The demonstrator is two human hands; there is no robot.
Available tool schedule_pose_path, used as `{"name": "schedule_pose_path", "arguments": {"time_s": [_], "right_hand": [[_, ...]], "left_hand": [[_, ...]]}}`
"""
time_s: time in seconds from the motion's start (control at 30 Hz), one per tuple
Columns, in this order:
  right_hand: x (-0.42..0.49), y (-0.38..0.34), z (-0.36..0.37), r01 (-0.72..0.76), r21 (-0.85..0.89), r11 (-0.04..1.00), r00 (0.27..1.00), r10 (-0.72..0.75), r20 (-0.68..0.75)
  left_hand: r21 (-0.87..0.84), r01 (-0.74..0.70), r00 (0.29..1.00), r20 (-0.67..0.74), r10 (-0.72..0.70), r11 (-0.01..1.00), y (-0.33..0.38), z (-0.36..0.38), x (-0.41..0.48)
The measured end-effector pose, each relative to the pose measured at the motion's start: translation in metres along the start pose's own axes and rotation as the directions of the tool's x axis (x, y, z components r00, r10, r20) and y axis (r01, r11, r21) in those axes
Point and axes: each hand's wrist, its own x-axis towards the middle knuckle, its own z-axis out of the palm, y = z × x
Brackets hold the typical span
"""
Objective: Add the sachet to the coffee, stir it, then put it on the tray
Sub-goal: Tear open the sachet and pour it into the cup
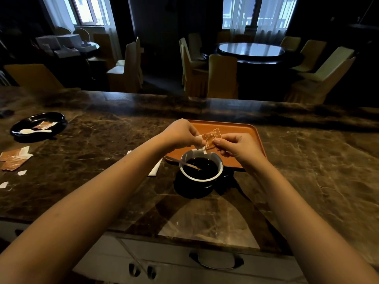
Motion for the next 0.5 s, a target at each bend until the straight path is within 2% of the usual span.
{"name": "schedule_pose_path", "arguments": {"time_s": [0.5], "right_hand": [[0.0064,0.0022,0.0013,0.029,-0.088,0.996,0.999,-0.032,-0.032]], "left_hand": [[-0.007,0.01,0.999,0.053,-0.009,1.0,-0.0066,-0.0012,0.0056]]}}
